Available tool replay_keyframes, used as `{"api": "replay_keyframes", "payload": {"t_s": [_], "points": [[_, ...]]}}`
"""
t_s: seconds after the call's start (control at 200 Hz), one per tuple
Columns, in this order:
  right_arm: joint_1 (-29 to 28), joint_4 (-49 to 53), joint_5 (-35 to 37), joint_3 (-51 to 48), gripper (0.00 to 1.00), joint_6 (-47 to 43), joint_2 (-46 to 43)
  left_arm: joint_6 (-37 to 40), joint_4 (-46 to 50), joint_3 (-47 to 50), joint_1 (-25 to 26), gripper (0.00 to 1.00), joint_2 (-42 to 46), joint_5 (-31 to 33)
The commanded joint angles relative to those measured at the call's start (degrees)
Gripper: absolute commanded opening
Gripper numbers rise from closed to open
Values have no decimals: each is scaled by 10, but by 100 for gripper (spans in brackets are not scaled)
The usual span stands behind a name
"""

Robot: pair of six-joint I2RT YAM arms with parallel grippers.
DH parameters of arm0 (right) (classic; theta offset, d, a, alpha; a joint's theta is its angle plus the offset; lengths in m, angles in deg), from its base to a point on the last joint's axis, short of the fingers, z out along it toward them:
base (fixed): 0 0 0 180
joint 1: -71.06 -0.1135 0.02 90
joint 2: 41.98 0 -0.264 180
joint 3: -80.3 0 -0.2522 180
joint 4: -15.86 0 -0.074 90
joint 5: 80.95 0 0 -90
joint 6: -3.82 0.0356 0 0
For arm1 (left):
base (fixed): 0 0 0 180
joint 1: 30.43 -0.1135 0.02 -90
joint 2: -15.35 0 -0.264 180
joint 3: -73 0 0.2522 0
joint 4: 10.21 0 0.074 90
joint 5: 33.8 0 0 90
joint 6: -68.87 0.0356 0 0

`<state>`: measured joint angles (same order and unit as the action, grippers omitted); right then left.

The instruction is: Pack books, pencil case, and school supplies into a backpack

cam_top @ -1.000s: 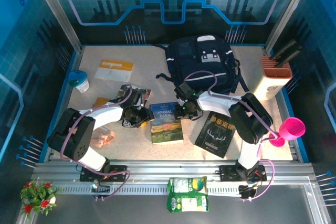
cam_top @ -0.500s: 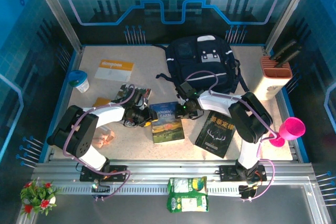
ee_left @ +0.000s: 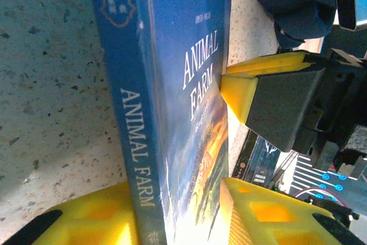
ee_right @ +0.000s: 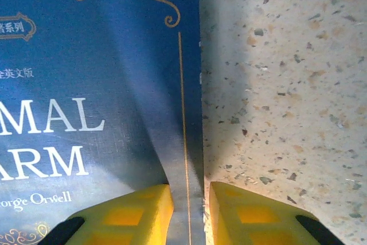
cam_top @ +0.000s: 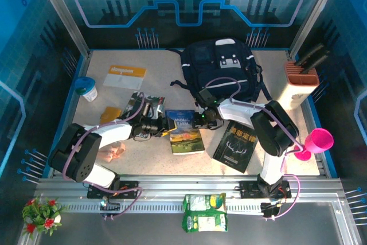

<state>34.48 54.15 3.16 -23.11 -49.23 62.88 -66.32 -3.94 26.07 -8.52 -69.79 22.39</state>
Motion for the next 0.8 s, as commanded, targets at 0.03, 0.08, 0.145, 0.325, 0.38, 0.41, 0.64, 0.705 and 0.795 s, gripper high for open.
{"api": "replay_keyframes", "payload": {"t_s": [0.03,0.08,0.145,0.325,0.38,0.41,0.64,0.705,0.795], "points": [[5,-39,-23,-36,27,17,4,-24,-62,0,6,35,-21,-30],[7,-56,-26,-44,27,21,-10,-24,-55,-3,6,34,-19,-19],[9,-77,-24,-57,28,25,-34,-21,-45,-3,6,29,-8,-1],[26,-148,-32,-99,36,31,-129,-7,-5,-15,-2,18,43,45],[35,-172,-46,-111,41,34,-164,-11,-6,-16,-14,16,66,51],[40,-183,-49,-118,45,36,-183,-16,-6,-15,-23,15,79,51],[95,-286,-84,-180,74,111,-285,-125,-68,-23,-96,6,159,95],[106,-317,-104,-188,81,145,-288,-166,-117,-24,-98,6,169,125],[113,-372,-138,-194,87,206,-276,-214,-183,-33,-98,6,163,154]]}}
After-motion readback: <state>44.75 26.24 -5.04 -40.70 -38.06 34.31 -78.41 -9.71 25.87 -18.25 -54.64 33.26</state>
